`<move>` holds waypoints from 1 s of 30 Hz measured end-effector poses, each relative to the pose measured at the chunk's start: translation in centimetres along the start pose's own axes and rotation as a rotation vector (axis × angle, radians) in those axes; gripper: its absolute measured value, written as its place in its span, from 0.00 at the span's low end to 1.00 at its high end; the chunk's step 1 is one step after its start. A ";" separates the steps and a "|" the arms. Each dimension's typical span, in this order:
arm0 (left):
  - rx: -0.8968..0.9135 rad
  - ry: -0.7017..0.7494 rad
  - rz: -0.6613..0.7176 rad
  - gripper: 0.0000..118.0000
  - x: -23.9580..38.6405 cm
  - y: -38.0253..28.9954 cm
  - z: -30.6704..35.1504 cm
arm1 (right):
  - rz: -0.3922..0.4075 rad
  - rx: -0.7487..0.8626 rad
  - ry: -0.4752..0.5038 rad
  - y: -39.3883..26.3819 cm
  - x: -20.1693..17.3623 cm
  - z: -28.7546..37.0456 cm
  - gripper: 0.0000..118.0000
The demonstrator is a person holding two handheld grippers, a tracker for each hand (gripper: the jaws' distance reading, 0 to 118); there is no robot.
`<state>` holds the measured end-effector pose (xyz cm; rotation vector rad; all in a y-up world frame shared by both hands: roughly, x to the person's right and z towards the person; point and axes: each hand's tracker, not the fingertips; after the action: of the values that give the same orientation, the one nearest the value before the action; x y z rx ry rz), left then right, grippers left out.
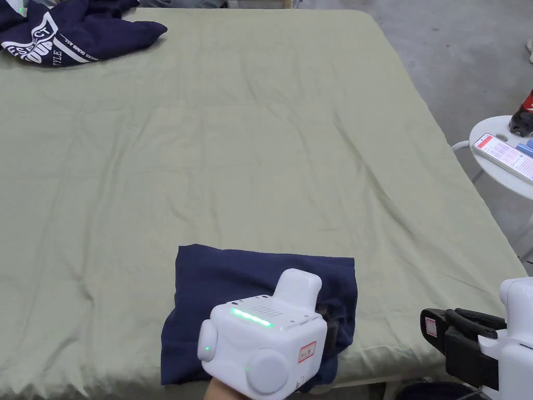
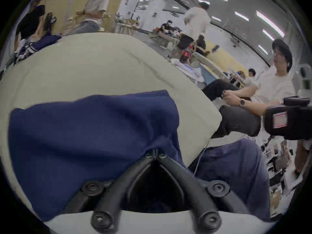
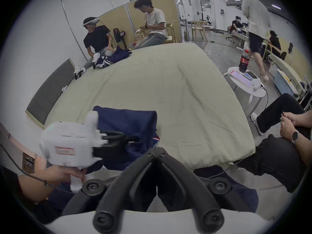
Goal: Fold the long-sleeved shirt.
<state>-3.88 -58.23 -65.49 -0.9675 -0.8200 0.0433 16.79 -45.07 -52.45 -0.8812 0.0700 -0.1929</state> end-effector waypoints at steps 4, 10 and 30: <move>0.012 0.001 0.049 0.00 0.1 -0.1 -2.2 | -0.010 0.000 -0.015 -0.4 0.5 0.7 0.00; 0.056 -0.007 0.018 0.00 2.5 0.6 1.2 | -0.025 0.010 -0.023 -0.7 0.7 1.1 0.00; 0.274 0.320 0.281 0.00 -10.7 -6.0 21.3 | 0.178 -0.069 0.122 4.4 -7.8 -9.7 0.00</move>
<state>-26.79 -50.67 -61.08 -0.7962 -0.3681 0.2316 8.41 -48.16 -62.18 -0.9267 0.2686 -0.0778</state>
